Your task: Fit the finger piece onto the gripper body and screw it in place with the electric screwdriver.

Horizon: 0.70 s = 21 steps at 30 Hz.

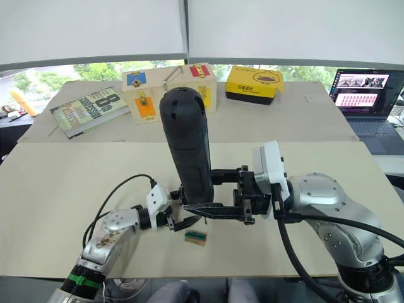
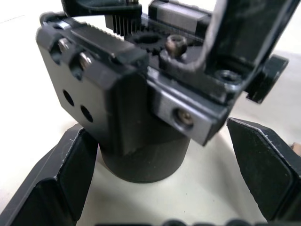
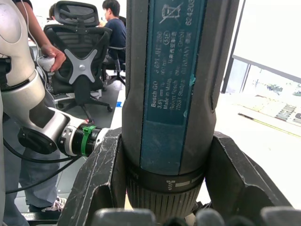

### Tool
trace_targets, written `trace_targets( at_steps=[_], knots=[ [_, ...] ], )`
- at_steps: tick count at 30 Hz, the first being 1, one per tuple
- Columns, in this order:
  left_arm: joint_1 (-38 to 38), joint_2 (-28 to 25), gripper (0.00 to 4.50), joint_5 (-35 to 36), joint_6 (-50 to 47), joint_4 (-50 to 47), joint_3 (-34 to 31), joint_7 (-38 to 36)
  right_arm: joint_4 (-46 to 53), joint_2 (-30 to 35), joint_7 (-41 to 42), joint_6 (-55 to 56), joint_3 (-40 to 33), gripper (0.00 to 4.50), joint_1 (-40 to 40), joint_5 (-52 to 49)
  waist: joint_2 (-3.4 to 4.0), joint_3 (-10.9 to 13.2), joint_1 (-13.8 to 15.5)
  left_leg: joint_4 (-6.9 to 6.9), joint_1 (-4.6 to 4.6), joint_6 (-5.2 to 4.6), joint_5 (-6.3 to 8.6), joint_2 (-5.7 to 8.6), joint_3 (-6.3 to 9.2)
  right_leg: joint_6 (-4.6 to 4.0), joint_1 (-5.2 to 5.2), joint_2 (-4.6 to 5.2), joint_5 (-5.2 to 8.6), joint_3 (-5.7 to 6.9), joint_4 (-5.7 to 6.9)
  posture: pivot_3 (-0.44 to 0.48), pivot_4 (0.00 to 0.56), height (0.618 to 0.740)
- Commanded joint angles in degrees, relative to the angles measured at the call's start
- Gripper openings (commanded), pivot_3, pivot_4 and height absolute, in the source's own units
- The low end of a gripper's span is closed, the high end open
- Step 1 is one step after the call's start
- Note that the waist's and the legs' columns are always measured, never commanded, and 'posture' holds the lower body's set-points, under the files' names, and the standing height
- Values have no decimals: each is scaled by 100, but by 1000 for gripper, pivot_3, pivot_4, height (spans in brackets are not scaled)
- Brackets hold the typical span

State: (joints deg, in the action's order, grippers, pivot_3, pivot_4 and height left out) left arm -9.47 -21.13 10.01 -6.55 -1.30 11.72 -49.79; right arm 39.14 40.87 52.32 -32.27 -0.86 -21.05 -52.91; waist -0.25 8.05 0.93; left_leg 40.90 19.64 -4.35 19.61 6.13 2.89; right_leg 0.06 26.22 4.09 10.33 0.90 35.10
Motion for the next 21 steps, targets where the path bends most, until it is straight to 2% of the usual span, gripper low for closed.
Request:
trace_targets(
  at_steps=[1, 8, 11, 14, 21],
  knots=[
    [106, -20, 4479, -126, 153, 10, 75, 90, 114, -64, -8, 158, -136, 1912, -110, -32, 0, 0, -4, 0, 0, 0, 0, 0, 0, 0, -1, 0, 0, 0, 0, 0, 150, 740],
    [80, 85, 4479, -233, 255, 273, 123, 271, 111, -87, -6, 149, -145, 1912, -125, -19, 0, 0, 17, 1, -5, 0, 0, 0, 0, 0, -7, 1, 0, -1, 1, 0, 150, 740],
    [86, 81, 3629, -309, 288, 371, 143, 345, 110, -86, 2, 141, -153, 1912, -138, -27, 0, 0, 34, 2, -8, 0, 0, 1, -1, 0, -10, 2, 0, -2, 1, 0, 150, 740],
    [99, 55, 2271, -330, 318, 436, 156, 361, 98, -84, 4, 124, -157, 1912, -190, -53, 1, -1, 41, 1, -15, 0, 0, 1, -1, 0, -14, 2, 0, -2, 3, 0, 150, 740],
    [70, 5, 2277, -268, 392, 603, 128, 271, -72, -238, -251, -197, -108, 1912, -847, -481, 1, -1, 32, -4, -30, 2, -1, 0, -4, 0, -22, 2, 0, -7, 9, 0, 150, 740]
  ],
)
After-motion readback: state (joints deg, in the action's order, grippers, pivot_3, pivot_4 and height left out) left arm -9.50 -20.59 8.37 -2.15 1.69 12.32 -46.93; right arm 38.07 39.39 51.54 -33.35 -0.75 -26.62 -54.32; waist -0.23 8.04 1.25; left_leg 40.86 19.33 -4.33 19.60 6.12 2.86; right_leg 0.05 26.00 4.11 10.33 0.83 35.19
